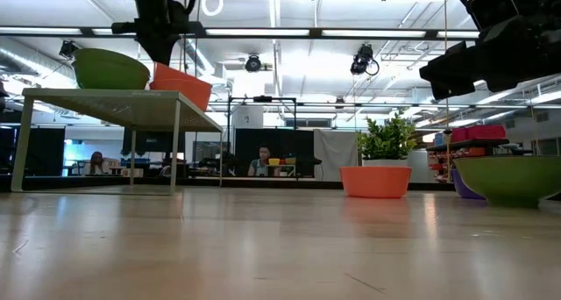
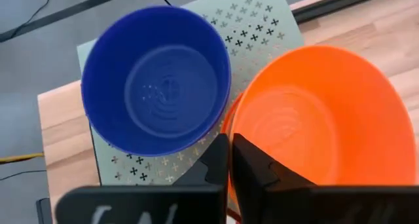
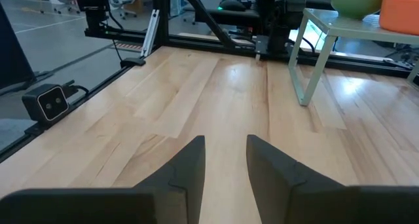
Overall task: Pick & Place Mini bowls
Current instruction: Stack the orange bowl on the orange bowls on the shelf
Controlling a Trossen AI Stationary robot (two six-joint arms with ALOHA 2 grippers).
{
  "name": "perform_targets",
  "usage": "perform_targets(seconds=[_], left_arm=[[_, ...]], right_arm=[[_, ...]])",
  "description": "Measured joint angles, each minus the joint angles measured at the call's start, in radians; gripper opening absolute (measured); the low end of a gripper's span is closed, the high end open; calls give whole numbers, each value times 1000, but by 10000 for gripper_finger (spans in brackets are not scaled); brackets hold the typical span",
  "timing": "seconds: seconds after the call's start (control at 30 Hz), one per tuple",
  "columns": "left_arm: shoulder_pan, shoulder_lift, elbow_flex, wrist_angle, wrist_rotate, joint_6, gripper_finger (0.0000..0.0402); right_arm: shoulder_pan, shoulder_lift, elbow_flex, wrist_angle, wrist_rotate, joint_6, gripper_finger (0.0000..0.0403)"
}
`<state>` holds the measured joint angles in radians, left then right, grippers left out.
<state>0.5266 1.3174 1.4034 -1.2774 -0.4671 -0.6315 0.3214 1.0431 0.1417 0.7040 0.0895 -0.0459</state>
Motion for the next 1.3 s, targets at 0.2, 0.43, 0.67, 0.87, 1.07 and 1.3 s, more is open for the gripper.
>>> perform_targets(seconds=[0.2,0.43,0.67,0.87,1.07,1.3], left_arm=[[0,0,-5,12,-8,3,17],[0,0,-5,11,-10,23,65],[0,0,-5,16,-11,34,135],[3,0,-5,38,13,54,94],[9,0,-5,83,64,88,12],[9,0,-5,98,46,97,62]], right_arm=[[0,0,0,1,0,0,114],[0,0,0,2,1,0,114],[0,0,0,2,1,0,114],[0,0,0,2,1,-1,114],[0,0,0,1,1,0,114],[0,0,0,0,1,0,114]])
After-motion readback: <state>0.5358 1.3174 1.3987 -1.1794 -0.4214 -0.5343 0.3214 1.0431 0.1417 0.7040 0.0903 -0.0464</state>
